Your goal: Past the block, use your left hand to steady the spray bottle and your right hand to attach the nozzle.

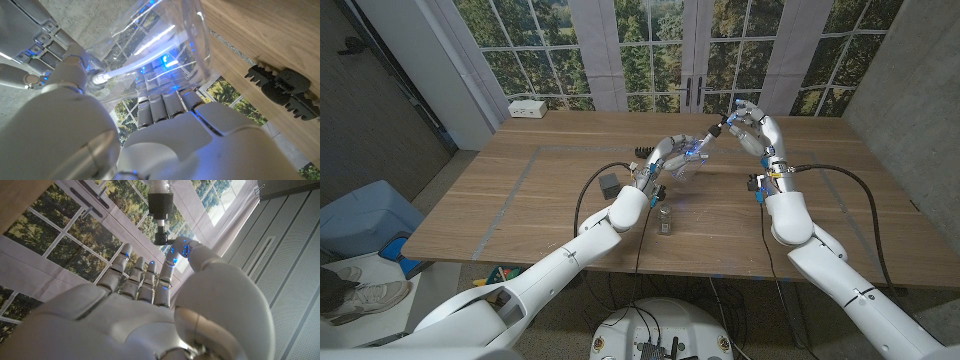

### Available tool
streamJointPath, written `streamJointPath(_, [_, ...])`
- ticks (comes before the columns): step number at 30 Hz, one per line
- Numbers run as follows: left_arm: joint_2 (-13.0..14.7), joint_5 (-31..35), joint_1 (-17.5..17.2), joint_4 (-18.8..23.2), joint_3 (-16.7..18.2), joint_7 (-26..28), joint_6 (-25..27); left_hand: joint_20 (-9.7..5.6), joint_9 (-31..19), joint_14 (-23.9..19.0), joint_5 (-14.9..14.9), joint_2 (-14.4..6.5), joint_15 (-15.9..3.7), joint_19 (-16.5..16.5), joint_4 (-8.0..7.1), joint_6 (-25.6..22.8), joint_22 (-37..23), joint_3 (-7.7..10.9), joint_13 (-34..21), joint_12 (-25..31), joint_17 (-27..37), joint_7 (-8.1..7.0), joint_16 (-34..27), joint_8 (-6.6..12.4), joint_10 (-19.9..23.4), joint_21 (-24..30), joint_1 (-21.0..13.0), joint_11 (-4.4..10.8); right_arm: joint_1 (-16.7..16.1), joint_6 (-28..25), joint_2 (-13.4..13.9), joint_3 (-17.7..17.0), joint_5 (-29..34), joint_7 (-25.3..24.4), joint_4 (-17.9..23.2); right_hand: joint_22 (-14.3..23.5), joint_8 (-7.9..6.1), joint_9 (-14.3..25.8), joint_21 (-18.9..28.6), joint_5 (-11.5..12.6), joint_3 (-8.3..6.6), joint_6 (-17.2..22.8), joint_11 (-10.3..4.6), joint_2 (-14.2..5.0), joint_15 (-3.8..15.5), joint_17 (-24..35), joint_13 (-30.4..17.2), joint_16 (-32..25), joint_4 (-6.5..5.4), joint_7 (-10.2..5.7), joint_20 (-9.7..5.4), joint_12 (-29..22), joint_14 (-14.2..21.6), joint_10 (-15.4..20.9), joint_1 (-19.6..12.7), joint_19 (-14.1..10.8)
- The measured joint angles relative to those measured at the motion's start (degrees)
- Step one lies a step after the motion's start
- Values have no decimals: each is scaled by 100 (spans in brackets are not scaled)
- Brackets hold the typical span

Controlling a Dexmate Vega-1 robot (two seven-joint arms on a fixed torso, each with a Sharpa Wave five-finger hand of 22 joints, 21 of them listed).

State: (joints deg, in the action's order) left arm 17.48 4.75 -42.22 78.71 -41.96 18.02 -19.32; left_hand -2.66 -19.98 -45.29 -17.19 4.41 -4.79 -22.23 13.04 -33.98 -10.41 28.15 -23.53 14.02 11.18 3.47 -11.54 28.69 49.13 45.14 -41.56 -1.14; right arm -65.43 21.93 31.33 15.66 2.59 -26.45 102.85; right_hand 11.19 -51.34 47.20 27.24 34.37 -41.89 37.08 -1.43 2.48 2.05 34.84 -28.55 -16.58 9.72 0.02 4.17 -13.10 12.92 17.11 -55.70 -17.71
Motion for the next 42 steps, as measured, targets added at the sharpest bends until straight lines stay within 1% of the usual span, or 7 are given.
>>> streamJointPath(6, [0, 1, 2, 0, -3, 0, 8, 0, 0, 6, 0, 0, 6, 0, 0, 0, 0, 0, 0, -2, 0, 0, 0, 0, 0, 0, 0, 0, 38, -127, 39, 33, 19, 24, 30, 0, 198, -244, 0, 58, -18, -62, -2, 133, 0, -10, 15, 28, -18, -5, 3, 25, 0, -3, 134, 3])
streamJointPath(10, [0, 1, 3, 1, -3, 0, 29, 0, 0, 7, 0, 0, 7, 0, 0, 0, 0, 0, 1, -4, 1, 0, 0, 0, 0, 0, 0, 0, 55, -180, 55, 51, 32, 26, 42, 0, 421, -468, 0, 111, -57, -245, -23, 91, 0, -35, 18, 70, -56, -2, 3, 58, 0, -23, 197, 3])
streamJointPath(17, [2, 2, 3, 30, -6, 2, 76, 0, -1, 8, 2, 0, 8, 0, -7, 0, 0, -7, 2, -6, 1, 0, 0, 0, 0, 21, 0, 0, 91, -260, 95, 90, 55, 27, 63, 0, 851, -848, 0, 190, -169, -615, -22, 173, 0, -78, 41, 113, -39, -5, 45, 74, -1, -23, 339, 45])
streamJointPath(20, [6, 3, 3, 41, -7, 4, 83, 0, -1, 9, 7, 0, 9, 0, -7, 0, 0, -7, 2, -11, 1, 0, 0, 0, 0, 21, 0, 0, 100, -306, 110, 100, 63, 25, 86, -17, 998, -964, 0, 229, -185, -728, -53, 120, 0, -88, 57, 134, -40, -17, 45, 74, -1, -54, 392, 44])
streamJointPath(27, [21, 5, -1, 70, -9, 6, 99, 0, -1, -3, 13, 0, -3, 0, -15, 0, 0, -15, 3, -13, 2, 0, 0, 0, 0, 21, 0, 0, 113, -431, 163, 126, 59, 39, 148, -27, 1109, -1098, 0, 251, -225, -754, -53, 203, 0, -108, 68, 157, -46, -3, 45, 74, -1, -97, 474, 44])
streamJointPath(36, [42, 17, -18, 112, -13, 3, 128, 31, -1, -3, -27, 0, -3, 31, -16, 0, -1, -16, -19, -3, 2, 0, 0, 0, 0, 21, 0, 0, 157, -596, 239, 173, 1, 169, 225, -27, 1256, -1256, 0, 274, -287, -790, -24, 203, 21, -115, 68, 164, -31, -39, 65, 124, -22, -211, 474, 65])
streamJointPath(42, [52, 25, -37, 141, -14, 2, 148, 31, -8, -2, -27, 0, -2, 31, -21, 0, -1, -21, -27, -1, 2, 0, 0, 0, 0, 21, 0, 0, 216, -704, 294, 212, -30, 227, 276, -26, 1464, -1390, 0, 297, -328, -992, -52, 201, 21, -143, 68, 199, -24, 9, 86, 124, -22, -240, 476, 85])
